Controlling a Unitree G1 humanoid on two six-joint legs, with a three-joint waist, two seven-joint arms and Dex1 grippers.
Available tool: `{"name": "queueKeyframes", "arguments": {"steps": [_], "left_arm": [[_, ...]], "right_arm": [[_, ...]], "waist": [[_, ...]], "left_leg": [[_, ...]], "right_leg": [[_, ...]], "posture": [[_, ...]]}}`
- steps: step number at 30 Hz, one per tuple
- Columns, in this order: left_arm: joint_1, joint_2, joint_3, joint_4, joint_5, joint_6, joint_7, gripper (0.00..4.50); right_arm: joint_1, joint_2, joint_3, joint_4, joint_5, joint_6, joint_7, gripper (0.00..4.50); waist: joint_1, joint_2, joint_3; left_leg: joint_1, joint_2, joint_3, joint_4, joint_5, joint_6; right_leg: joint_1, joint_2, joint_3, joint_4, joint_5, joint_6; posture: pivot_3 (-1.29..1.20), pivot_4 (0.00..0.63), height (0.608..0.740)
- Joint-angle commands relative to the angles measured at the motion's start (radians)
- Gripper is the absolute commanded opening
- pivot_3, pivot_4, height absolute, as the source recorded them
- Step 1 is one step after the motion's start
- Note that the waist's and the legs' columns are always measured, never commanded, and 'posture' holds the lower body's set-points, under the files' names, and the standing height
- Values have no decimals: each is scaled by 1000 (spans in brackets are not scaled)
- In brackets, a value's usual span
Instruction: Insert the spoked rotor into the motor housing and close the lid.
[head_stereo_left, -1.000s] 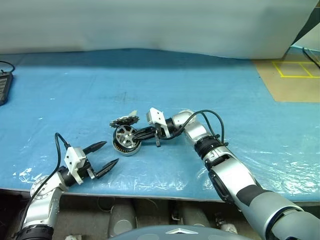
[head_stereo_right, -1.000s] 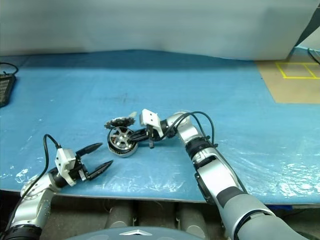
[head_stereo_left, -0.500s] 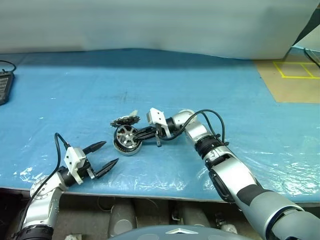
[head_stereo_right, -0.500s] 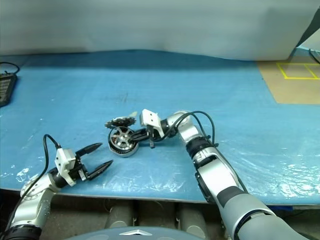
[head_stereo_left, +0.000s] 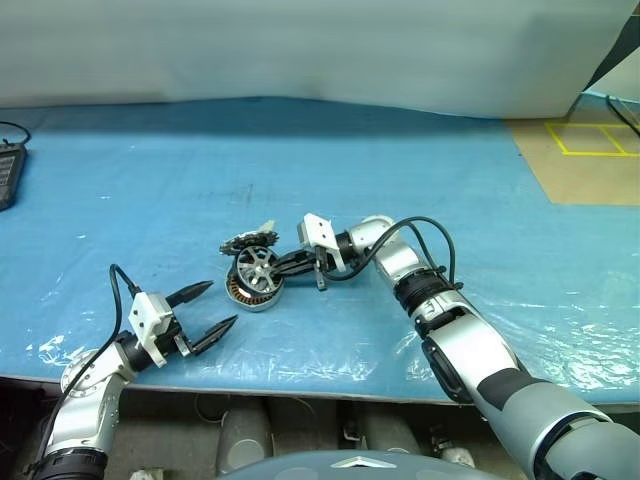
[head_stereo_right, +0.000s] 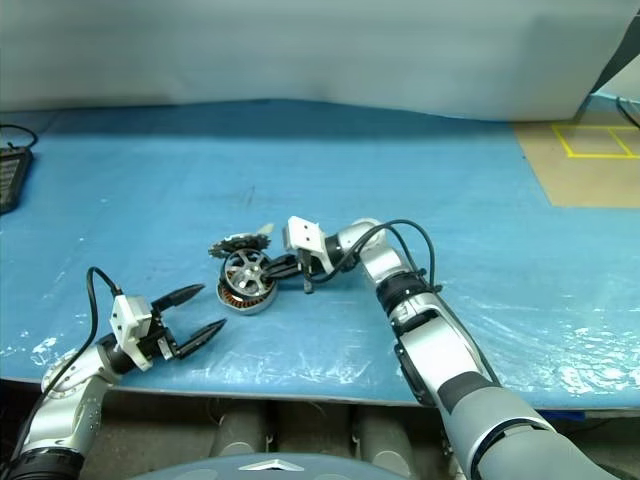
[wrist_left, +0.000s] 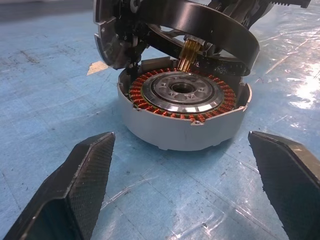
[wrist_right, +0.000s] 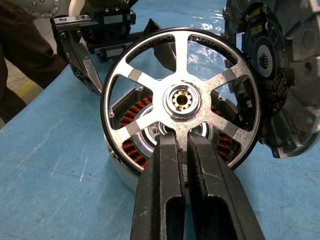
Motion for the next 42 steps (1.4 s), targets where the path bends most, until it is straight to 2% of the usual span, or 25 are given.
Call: {"name": "queueKeyframes", "arguments": {"steps": [1, 5, 9, 18, 21, 23, 25, 27, 34, 39, 42], "left_arm": [[2, 10, 1, -23, -3, -7, 4, 4500], [2, 10, 2, -23, -2, -9, 7, 4500], [5, 10, 1, -25, -2, -6, 10, 4500], [6, 10, 3, -25, -5, -5, 11, 4500], [9, 10, 12, -27, -12, -4, 14, 4500], [9, 10, 20, -29, -19, -3, 18, 4500], [11, 10, 26, -29, -22, -4, 22, 4500], [12, 11, 31, -26, -22, -8, 25, 4500], [-2, 17, 40, -9, -26, -10, 29, 4500], [-4, 22, 50, -1, -30, -12, 32, 4500], [4, 30, 64, 2, -33, -14, 34, 4500]], "right_arm": [[-18, 3, -16, -30, 20, 15, 11, 46], [-15, 5, -16, -41, 27, 40, 26, 1087], [-13, 7, -17, -38, 14, 4, 0, 2454], [-2, 3, -32, -70, 43, 31, 24, 2454], [22, -24, -44, -113, 65, 79, 49, 1856], [42, -54, -54, -143, 76, 115, 48, 1245], [59, -78, -64, -158, 76, 131, 29, 426], [64, -94, -68, -150, 65, 131, 2, 29], [-36, -112, -79, 39, -27, 25, -201, 29], [-146, -61, -110, 172, -40, -42, -334, 29], [-224, -1, -144, 204, -10, -65, -341, 29]], "waist": [[0, 0, 0], [0, 0, 0], [0, 0, 0], [0, 0, 0], [0, 0, 0], [2, 0, 0], [3, 0, 0], [3, 0, 0], [-3, 0, 0], [-3, 0, 0], [-3, 0, 0]], "left_leg": [[0, 0, 0, 0, 0, 0], [0, 0, 0, 0, 0, 0], [0, 0, 0, 0, 0, 0], [0, 0, 0, 0, 0, 0], [0, 0, 0, 0, 0, 0], [0, 0, 0, 0, 0, 0], [0, 0, 0, 0, 0, 0], [0, 0, 0, 0, 0, 0], [1, 0, 0, 1, 0, 0], [1, 0, 1, 1, 0, 0], [0, 1, 1, 1, 0, 0]], "right_leg": [[0, 0, 0, 0, 0, 0], [0, 0, 0, 0, 0, 0], [0, 0, 0, 0, 0, 0], [0, 0, 0, 0, 0, 0], [0, 0, 0, 0, 0, 0], [0, 0, 0, 0, 0, 0], [0, 0, 0, 0, 0, 0], [0, 0, 0, 0, 0, 0], [0, 0, 0, 2, 0, 0], [0, 0, 0, 2, 0, 0], [-1, 0, 0, 2, -1, -1]], "posture": [[0, 150, 740], [0, 150, 740], [0, 150, 740], [0, 150, 740], [0, 150, 740], [0, 150, 740], [0, 150, 740], [0, 150, 740], [0, 150, 740], [0, 150, 740], [0, 150, 740]]}}
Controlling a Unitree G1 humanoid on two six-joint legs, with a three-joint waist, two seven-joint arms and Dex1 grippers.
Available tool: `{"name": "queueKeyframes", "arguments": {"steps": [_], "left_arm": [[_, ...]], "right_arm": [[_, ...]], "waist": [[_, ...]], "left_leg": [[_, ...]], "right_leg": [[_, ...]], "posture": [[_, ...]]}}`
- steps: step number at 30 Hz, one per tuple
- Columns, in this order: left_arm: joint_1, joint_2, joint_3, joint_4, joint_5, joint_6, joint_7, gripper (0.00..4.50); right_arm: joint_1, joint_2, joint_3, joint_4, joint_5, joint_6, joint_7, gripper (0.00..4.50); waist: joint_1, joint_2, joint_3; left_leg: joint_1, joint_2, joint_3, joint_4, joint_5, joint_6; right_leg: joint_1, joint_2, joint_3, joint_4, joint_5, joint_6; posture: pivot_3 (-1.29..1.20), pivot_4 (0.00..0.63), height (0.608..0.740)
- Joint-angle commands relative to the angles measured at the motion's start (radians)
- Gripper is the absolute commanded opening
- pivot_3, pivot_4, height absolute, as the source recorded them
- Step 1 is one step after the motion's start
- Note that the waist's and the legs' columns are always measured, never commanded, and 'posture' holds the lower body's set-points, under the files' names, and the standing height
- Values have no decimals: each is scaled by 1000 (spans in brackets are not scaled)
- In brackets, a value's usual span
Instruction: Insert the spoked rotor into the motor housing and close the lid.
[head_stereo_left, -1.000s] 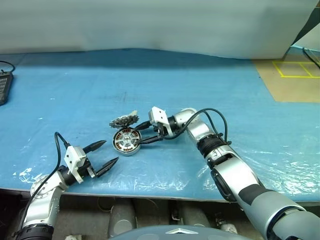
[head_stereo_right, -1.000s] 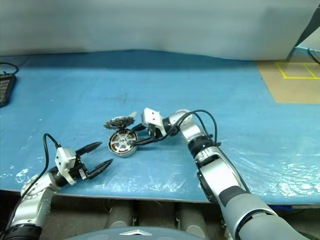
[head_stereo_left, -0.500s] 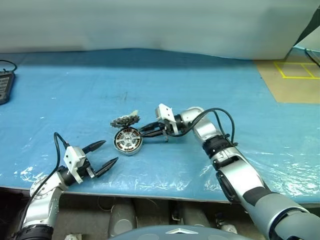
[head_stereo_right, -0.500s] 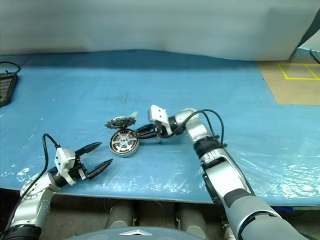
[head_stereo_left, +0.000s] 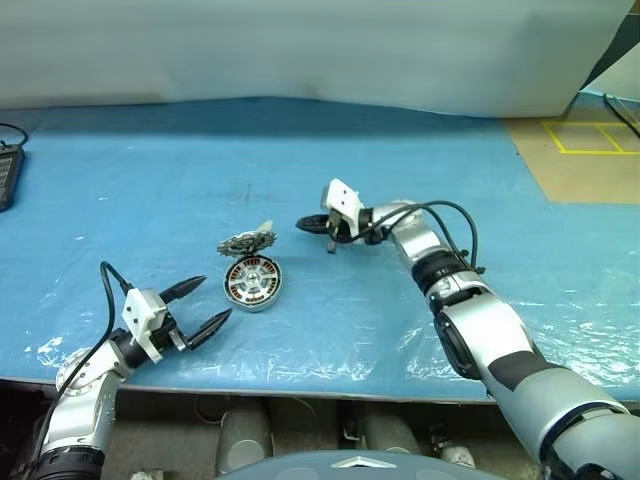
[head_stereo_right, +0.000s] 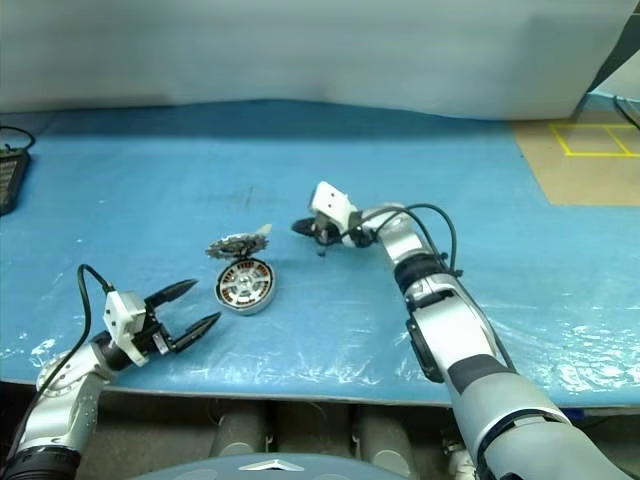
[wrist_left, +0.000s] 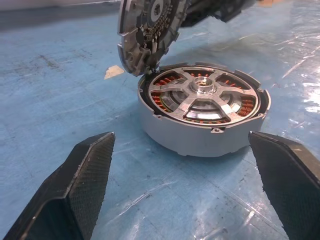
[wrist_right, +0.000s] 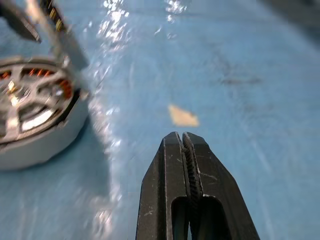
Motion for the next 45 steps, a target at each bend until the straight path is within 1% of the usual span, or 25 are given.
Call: {"name": "queueKeyframes", "arguments": {"steps": [1, 2, 4, 6, 10, 13, 19, 27, 34, 40, 45], "left_arm": [[9, 19, 41, -5, -21, -15, 3, 4500], [9, 20, 43, -3, -22, -16, 3, 4500], [12, 20, 51, -3, -21, -17, 7, 4500], [13, 20, 56, -3, -20, -17, 9, 4500], [5, 15, 75, 0, -27, -26, 28, 4500], [-9, 9, 90, -11, -52, -12, 38, 4500], [-39, 20, 102, -17, -78, 8, 38, 4500], [-59, 6, 84, -21, -75, 20, 39, 4500], [-49, -7, 65, -26, -71, 26, 31, 4500], [-24, -13, 31, -39, -64, 35, -1, 4500], [-12, -13, 22, -45, -62, 31, -3, 4500]], "right_arm": [[-83, 58, -49, 7, 43, -42, -1, 29], [-94, 72, -60, 6, 55, -39, 16, 29], [-89, 111, -67, -40, 98, -10, 119, 29], [-74, 131, -65, -82, 121, 12, 191, 29], [15, 143, -20, -185, 117, 73, 274, 29], [79, 138, 15, -234, 87, 77, 273, 29], [175, 125, 56, -350, 96, 162, 307, 29], [282, 136, 128, -388, 73, 238, 295, 29], [296, 130, 133, -364, 63, 196, 240, 29], [271, 141, 43, -398, 160, 136, 218, 29], [264, 132, 36, -421, 166, 122, 232, 29]], "waist": [[0, 0, 0], [0, 0, 0], [0, 0, 0], [0, 0, 0], [6, 0, 0], [6, 0, 0], [3, 0, 0], [0, 0, 0], [1, 0, 0], [3, 0, 0], [2, 0, 0]], "left_leg": [[-1, 0, 0, 0, 0, 0], [-1, 1, 0, 0, 0, 0], [-1, 1, 0, 0, 0, 0], [-1, 1, 0, 0, 0, 0], [-2, 1, 0, 0, 0, 0], [-1, 1, 0, 1, 0, 0], [0, 1, 0, 1, 0, 0], [0, 1, 0, 0, 0, 0], [6, 1, 1, 0, 0, 0], [5, 1, 1, -1, 0, 0], [5, 1, 2, -3, 0, 0]], "right_leg": [[0, 0, 0, 0, 0, 0], [0, 0, 0, 0, 0, 0], [-1, 0, 0, 0, 0, -1], [-1, 0, 0, 0, 0, -1], [0, 0, -1, 0, 0, 0], [0, 0, -1, 0, 0, 0], [0, 0, -1, 1, 0, 0], [0, 0, -1, 0, 0, 0], [5, 0, 0, 0, 0, 0], [4, 0, 0, -1, 0, 0], [4, 0, 0, -2, 0, 0]], "posture": [[0, 150, 740], [0, 150, 740], [0, 150, 740], [0, 150, 740], [0, 150, 740], [0, 150, 740], [0, 150, 740], [0, 150, 740], [0, 150, 740], [0, 150, 740], [0, 150, 740]]}}
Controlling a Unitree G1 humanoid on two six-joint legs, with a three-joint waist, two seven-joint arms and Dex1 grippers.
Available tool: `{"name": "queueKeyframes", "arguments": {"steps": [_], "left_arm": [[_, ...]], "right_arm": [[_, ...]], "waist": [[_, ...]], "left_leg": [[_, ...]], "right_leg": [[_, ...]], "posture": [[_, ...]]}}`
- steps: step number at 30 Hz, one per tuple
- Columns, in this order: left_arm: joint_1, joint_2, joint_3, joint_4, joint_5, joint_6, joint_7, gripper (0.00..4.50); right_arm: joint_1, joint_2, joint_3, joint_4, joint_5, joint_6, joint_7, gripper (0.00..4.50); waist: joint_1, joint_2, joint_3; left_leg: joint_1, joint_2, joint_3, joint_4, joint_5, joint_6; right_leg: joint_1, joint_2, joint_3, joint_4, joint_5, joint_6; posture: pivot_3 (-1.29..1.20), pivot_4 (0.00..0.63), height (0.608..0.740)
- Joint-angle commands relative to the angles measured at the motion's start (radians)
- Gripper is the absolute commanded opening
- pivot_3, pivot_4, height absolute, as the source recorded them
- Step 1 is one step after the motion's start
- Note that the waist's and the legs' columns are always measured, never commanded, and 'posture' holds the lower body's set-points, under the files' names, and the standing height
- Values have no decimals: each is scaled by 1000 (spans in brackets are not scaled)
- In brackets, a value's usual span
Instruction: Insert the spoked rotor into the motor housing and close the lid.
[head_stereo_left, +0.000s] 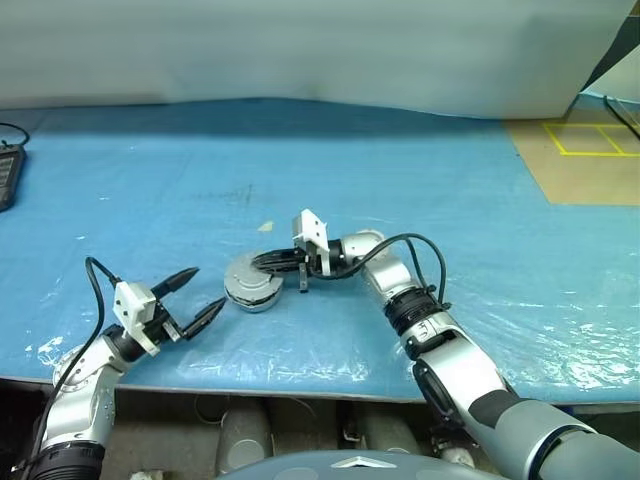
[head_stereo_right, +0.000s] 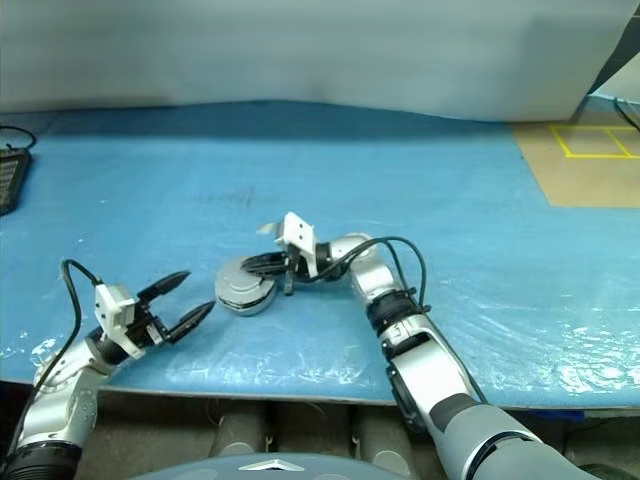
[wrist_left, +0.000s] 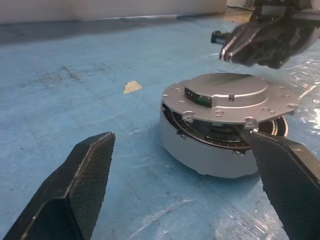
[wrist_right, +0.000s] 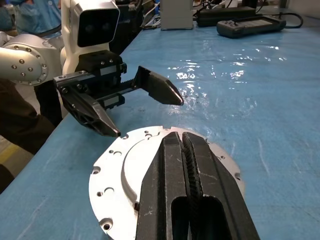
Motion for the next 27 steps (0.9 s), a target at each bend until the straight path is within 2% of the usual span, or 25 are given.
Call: {"name": "queueKeyframes", "arguments": {"steps": [1, 5, 15, 27], "left_arm": [[10, 4, 3, -42, -4, -8, -5, 4500], [12, 8, 7, -45, -4, -5, -4, 4500], [18, -3, -4, -58, 2, 2, 8, 4500], [40, -4, -6, -68, 14, -12, 32, 4500]], "right_arm": [[-12, 3, -4, -52, 28, -6, 21, 29], [6, -13, 25, -73, 18, 28, 61, 929], [-10, 6, 57, -51, -11, 22, 28, 4450], [-63, 35, 64, 96, -61, -14, -8, 4483]], "waist": [[0, 0, 0], [0, 0, 0], [0, 0, 0], [-1, 0, 0]], "left_leg": [[0, 0, 0, 0, 0, 0], [0, 0, 0, 0, 0, 0], [0, 0, 0, -1, 0, 0], [-1, 0, 0, -1, 0, 0]], "right_leg": [[0, 0, 0, 0, 0, 0], [0, 0, 0, -1, 0, 0], [0, 0, 0, -1, 0, 0], [-1, 0, 0, -1, 0, 0]], "posture": [[0, 150, 740], [0, 150, 740], [0, 150, 740], [0, 150, 740]]}}
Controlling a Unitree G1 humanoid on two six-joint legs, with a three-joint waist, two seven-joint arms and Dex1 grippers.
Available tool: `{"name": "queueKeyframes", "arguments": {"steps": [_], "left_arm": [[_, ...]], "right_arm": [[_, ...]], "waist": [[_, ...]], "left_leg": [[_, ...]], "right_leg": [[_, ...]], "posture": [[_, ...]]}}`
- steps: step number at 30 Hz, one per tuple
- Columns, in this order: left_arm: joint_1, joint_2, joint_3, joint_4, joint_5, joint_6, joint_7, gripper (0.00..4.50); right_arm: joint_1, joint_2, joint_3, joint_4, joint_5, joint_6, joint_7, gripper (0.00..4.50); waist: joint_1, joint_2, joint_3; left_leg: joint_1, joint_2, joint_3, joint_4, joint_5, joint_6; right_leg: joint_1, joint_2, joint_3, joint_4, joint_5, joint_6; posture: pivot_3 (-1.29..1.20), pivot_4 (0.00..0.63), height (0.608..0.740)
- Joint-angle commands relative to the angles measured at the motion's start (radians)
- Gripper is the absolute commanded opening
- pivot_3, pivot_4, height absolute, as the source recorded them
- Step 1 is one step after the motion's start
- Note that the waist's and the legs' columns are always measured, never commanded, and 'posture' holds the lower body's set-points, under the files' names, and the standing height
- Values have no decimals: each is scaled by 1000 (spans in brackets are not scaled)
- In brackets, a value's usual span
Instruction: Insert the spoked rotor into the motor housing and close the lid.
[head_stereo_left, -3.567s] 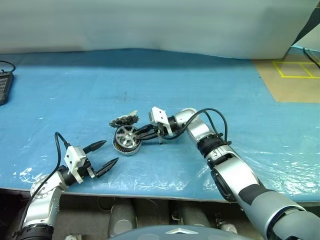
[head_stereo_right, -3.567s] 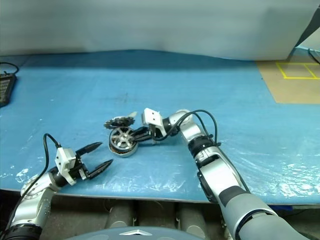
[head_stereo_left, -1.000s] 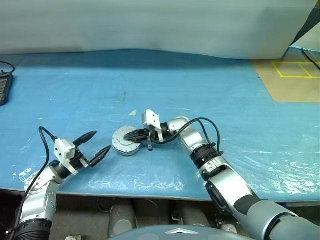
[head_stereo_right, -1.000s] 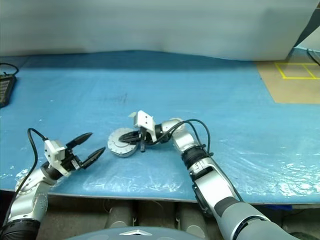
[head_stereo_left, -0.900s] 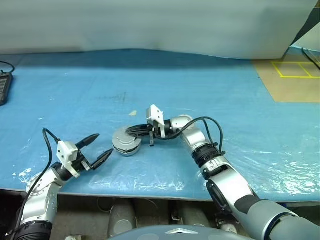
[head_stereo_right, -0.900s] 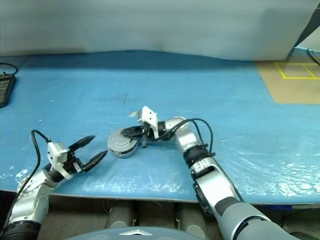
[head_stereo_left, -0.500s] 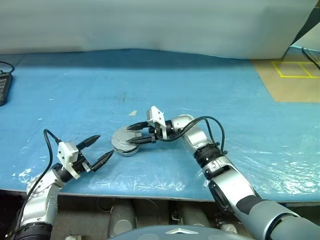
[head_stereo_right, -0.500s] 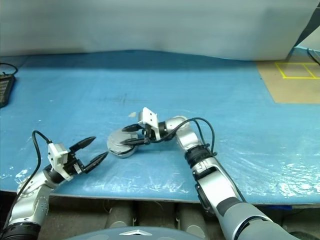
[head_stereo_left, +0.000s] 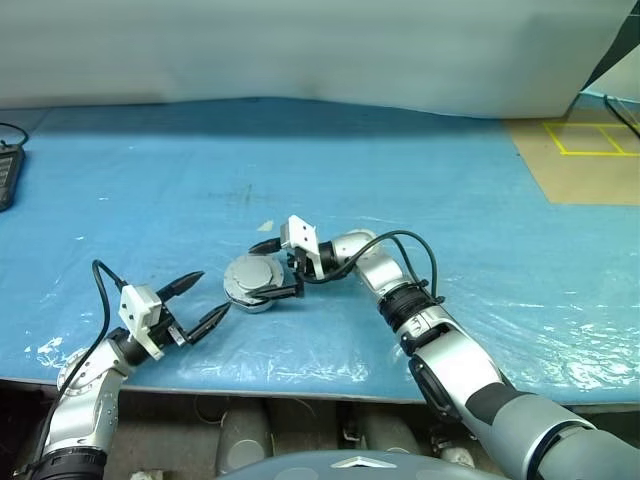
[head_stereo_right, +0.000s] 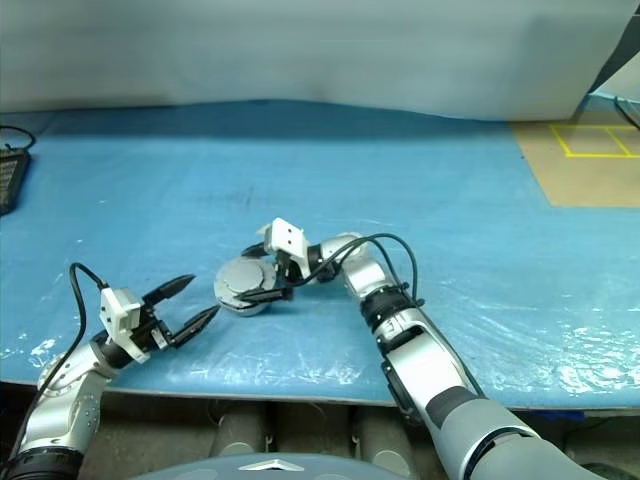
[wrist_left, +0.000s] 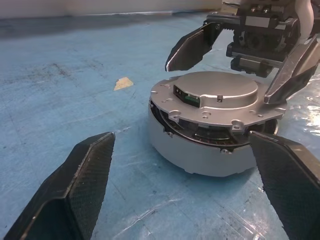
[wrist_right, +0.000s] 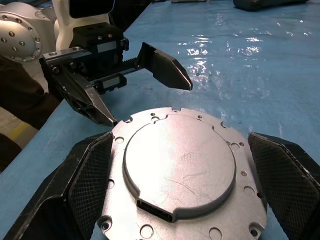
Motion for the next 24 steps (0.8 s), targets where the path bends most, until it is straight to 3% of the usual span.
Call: {"name": "queueKeyframes", "arguments": {"steps": [1, 3, 6, 24], "left_arm": [[15, 2, 14, -33, -1, -15, 7, 4500], [16, 4, 17, -32, 0, -17, 11, 4500], [17, 4, 18, -32, -1, -16, 14, 4500], [16, -8, 4, -35, 5, -12, 23, 4500]], "right_arm": [[-15, 14, 6, 10, -7, -20, 0, 4309], [-14, 14, 10, 19, -13, -23, 4, 3910], [-7, 14, 11, 12, -13, -22, 16, 2937], [18, 15, 49, 1, -67, -16, -42, 2897]], "waist": [[0, 0, 0], [0, 0, 0], [0, 0, 0], [-2, 0, 0]], "left_leg": [[0, 0, 0, 0, 0, 0], [0, 0, 0, 0, 0, 0], [0, 0, 0, 0, 0, 0], [3, 0, 1, 0, 0, 0]], "right_leg": [[0, 0, 0, 0, 0, 0], [0, 0, 0, 0, 0, 0], [0, 0, 0, 0, 0, 0], [1, 0, 1, 1, 0, 0]], "posture": [[0, 150, 740], [0, 150, 740], [0, 150, 740], [0, 150, 740]]}}
